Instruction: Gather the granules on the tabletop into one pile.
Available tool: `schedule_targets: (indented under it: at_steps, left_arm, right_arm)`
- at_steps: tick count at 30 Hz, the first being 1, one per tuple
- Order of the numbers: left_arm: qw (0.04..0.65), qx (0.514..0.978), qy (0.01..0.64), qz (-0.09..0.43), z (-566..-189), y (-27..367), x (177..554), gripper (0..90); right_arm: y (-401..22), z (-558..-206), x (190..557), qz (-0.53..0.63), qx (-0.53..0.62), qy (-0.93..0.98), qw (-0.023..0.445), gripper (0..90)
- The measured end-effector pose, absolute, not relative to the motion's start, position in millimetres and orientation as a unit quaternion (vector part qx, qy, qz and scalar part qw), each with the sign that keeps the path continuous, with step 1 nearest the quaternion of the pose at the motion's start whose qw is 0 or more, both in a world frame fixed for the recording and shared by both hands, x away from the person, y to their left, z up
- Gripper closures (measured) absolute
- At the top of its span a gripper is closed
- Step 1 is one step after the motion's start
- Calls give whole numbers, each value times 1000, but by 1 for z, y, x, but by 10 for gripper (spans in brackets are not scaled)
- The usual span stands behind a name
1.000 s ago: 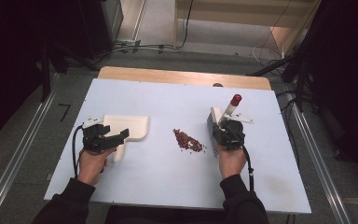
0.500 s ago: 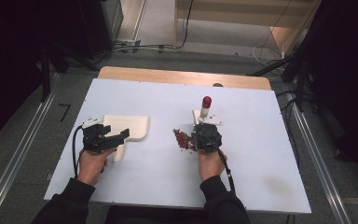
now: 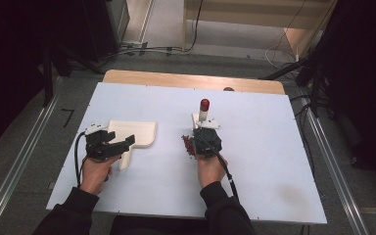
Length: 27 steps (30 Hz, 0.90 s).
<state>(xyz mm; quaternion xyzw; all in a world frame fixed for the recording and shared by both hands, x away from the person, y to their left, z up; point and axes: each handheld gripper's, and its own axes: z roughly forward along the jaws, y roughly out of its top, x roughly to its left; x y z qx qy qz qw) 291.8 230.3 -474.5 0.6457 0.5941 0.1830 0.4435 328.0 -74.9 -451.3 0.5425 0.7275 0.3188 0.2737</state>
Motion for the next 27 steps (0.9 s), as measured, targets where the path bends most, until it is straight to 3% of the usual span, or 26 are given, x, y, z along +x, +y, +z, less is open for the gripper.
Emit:
schedule_targets:
  at_steps: [13,27]
  left_arm:
    - [444,644,596,182,-475,232,292,176]
    - [442,640,601,184,-476,235,292,176]
  right_arm:
    - [-95,-444,334,316,529,728,300,640]
    - [-111,-440,369,354,385,801,290,641]
